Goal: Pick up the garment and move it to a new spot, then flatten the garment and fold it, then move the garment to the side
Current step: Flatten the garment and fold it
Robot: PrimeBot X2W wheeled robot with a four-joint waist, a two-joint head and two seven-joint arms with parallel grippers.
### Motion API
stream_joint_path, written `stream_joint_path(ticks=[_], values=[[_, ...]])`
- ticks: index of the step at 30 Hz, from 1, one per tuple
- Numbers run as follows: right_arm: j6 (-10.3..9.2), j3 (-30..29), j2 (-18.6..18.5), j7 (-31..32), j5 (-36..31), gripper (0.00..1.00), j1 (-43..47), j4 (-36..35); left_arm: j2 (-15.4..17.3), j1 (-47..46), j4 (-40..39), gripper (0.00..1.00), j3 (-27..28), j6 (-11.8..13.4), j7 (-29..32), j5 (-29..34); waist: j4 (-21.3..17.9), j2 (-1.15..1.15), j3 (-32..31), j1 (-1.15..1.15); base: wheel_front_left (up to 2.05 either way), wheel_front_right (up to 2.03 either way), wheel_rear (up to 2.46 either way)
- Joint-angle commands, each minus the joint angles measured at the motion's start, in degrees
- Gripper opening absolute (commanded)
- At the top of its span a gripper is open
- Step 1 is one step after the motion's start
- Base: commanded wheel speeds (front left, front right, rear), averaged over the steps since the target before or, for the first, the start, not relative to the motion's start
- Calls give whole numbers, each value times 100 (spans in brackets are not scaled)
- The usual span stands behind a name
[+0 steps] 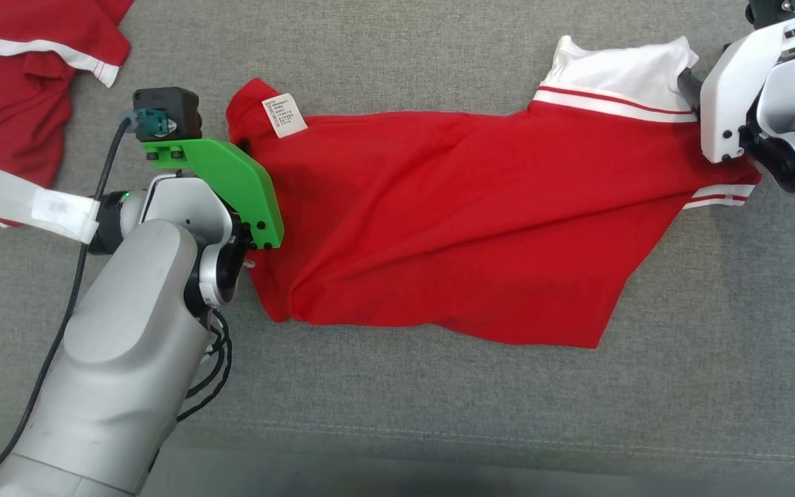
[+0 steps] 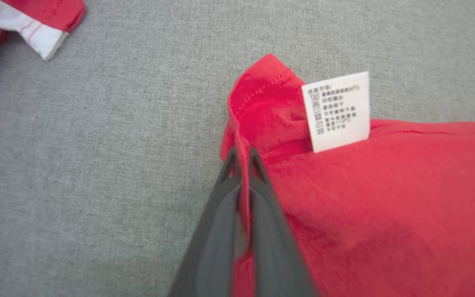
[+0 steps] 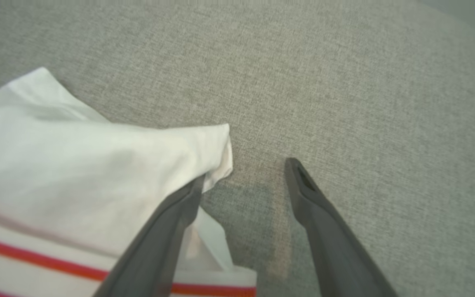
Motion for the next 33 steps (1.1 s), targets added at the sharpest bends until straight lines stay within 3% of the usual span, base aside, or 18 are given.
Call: stream_joint_path(ticks=[1,2,3,5,6,18,33], values=[[-4,34,29,-30,53,69,-50,80,-28,-111,27,0,-2,-32,-38,-3,10,0,8,0,0,0,0],[-4,51,39,-38,77,42,-57,121,-35,-110,36,0,-6,-36,-50,-13,15,0,8,0,0,0,0],[-4,77,42,-45,91,35,-71,162,-44,-107,41,0,-8,-42,-68,-22,20,0,8,0,0,0,0],[-5,119,26,-62,133,4,-107,246,-50,-112,58,0,-12,-47,-94,-32,32,0,12,0,0,0,0],[-5,151,13,-67,141,0,-117,275,-51,-117,67,0,-8,-51,-108,-39,38,0,17,0,0,0,0],[-7,401,-77,-383,197,0,-240,522,-61,-165,181,0,28,-77,-319,-58,18,0,-8,0,0,0,0],[-6,344,-49,-1483,104,0,-499,597,-37,-193,37,0,248,-144,-966,-142,-169,0,-571,0,0,0,0]])
